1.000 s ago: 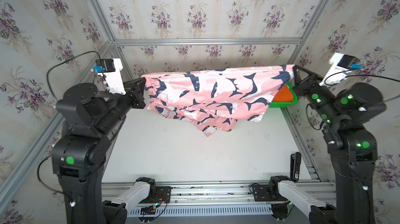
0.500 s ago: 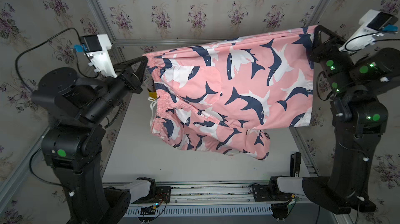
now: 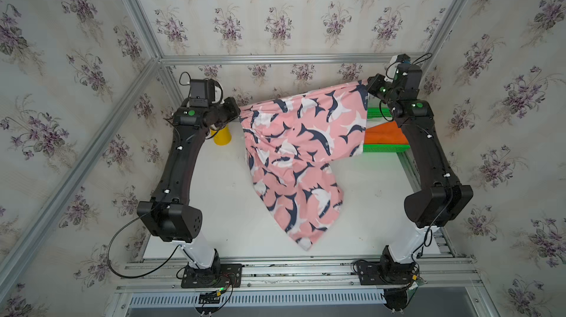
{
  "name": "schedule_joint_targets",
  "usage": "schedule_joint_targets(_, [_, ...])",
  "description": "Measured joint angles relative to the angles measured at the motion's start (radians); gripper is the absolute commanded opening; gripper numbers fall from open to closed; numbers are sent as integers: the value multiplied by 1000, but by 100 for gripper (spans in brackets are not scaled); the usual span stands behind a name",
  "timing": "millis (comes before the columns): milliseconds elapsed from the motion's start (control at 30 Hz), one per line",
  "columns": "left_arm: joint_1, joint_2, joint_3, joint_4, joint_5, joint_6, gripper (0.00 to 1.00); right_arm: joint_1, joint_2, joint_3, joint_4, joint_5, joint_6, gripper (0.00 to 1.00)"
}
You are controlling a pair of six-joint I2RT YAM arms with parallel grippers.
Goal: Roll up the shorts
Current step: Fold the shorts at the center of the board.
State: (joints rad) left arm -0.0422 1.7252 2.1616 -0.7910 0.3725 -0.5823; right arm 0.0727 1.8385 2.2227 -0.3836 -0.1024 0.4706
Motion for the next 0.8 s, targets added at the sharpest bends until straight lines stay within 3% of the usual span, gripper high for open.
schedule_joint_targets(100, [6,-13,156,5,6,11,0,0,-9,132,34,-5,8,0])
schedule_joint_targets(233, [8,-142,64,18,9,27,0,0,-120,52,50,-26,28,0])
schedule_joint_targets(300, [9,-224,-46,24,10,31,0,0,-205,-79,66,-37,33,0])
schedule_joint_targets(433, [10,-417,-333,35,27,63,0,-2,-471,-489,114,-47,50,0])
schedule_joint_targets(633, [-12,-695,-892,36,93,77,0,-5,-844,-1043,131,-42,63,0])
schedule_joint_targets(800, [-64,-879,-1190,-56,138,64,0,-6,-1057,-1295,68,-18,86,0])
